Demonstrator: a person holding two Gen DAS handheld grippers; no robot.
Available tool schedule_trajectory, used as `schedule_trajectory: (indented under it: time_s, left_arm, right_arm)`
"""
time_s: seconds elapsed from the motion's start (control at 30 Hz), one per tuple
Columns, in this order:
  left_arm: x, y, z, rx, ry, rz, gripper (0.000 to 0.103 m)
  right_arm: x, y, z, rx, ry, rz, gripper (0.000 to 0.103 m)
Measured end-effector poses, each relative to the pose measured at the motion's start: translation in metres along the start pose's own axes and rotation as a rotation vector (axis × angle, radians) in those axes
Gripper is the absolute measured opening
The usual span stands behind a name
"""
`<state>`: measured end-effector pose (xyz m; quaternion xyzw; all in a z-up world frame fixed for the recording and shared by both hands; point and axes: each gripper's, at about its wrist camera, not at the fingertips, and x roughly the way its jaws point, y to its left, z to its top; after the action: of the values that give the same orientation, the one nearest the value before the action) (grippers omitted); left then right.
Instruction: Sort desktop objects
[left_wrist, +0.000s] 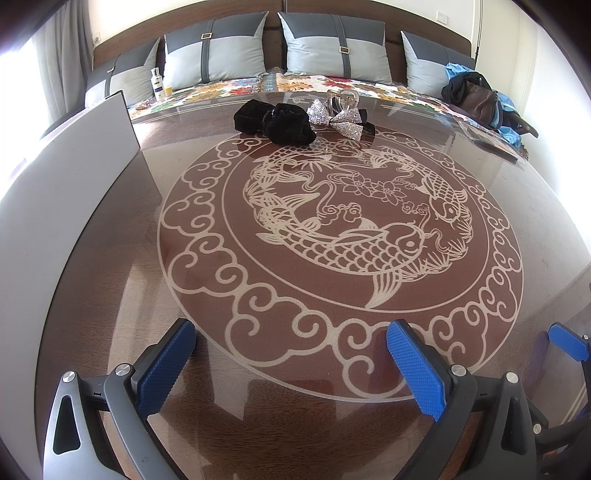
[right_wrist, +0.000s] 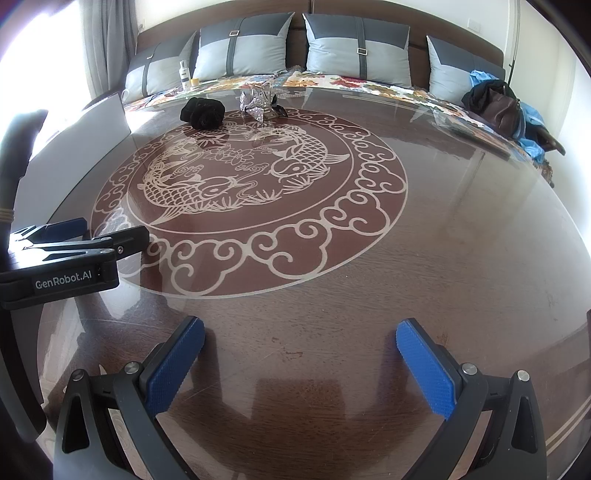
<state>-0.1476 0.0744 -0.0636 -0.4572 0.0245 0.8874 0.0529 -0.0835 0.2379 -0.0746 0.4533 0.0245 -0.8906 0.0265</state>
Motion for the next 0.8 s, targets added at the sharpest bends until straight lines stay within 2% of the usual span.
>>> schedule_trajectory:
  time_s: [0.8]
  left_arm:
    - [0.0000,-0.0003,-0.0001,0.000,0.000,0.000,0.103]
  right_arm:
    - [-0.0040,0.0003,-0.0071,0.005,-0.015,0.002,0.103]
